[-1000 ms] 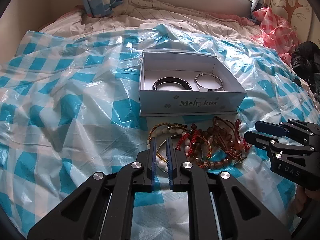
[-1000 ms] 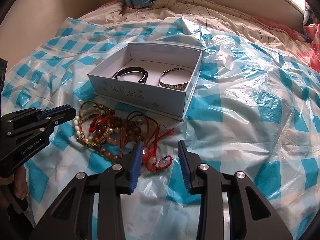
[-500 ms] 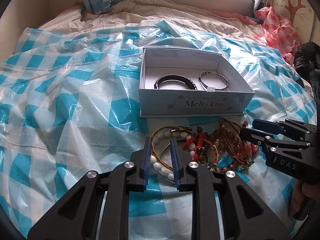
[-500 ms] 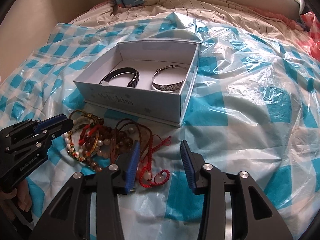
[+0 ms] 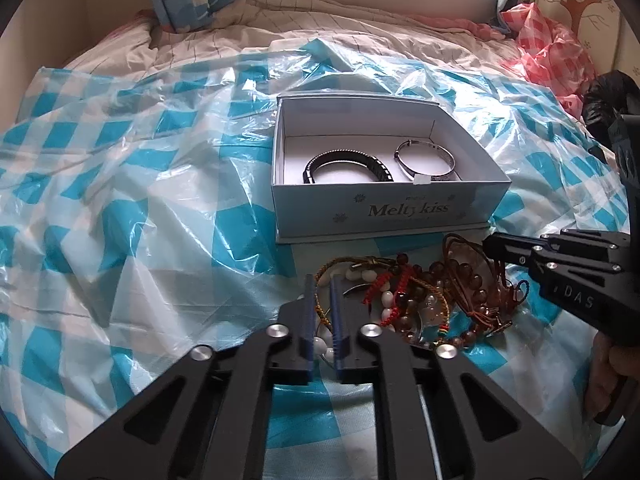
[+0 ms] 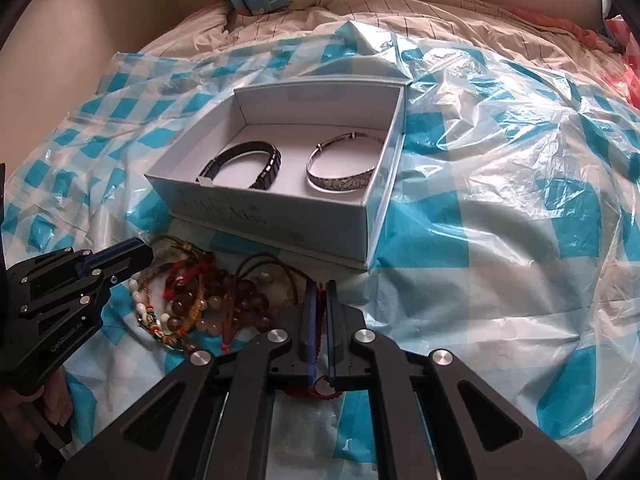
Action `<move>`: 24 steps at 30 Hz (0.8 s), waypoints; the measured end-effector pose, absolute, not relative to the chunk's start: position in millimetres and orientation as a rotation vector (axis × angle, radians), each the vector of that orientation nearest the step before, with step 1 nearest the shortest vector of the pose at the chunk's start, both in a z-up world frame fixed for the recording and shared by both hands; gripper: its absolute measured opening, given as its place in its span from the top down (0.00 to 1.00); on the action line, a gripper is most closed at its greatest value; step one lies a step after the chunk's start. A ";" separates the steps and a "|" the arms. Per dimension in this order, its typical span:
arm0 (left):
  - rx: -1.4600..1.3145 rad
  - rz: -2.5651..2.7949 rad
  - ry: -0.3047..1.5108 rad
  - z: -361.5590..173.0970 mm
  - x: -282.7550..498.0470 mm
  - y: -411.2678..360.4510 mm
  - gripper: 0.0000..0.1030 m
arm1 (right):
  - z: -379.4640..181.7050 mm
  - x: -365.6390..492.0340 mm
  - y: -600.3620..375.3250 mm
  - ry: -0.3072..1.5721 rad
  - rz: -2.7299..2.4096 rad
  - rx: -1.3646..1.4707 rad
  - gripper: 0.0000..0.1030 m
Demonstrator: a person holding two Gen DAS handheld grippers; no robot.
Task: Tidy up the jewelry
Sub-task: 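Close left tool on beaded bracelet while right tool grasps red string bracelet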
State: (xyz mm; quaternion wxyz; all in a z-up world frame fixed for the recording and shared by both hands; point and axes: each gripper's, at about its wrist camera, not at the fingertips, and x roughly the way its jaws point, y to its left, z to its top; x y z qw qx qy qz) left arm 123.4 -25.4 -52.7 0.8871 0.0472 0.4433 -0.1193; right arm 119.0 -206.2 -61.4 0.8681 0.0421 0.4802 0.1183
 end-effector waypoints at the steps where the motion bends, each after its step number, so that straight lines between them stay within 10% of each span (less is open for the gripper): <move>1: 0.100 -0.250 0.918 -51.2 122.2 -25.5 0.98 | -59.8 118.3 -206.7 1.001 0.250 0.091 0.96; 15: 0.091 -0.243 0.911 -48.4 118.8 -20.9 0.99 | -41.1 105.6 -219.1 0.952 0.262 0.134 0.97; 19: 0.077 -0.235 0.924 -55.1 125.3 -17.7 0.82 | -45.1 108.0 -219.1 0.977 0.271 0.138 0.96; 24: 0.068 -0.239 0.926 -60.7 131.1 -18.7 0.65 | -52.9 112.9 -216.1 0.990 0.249 0.133 0.59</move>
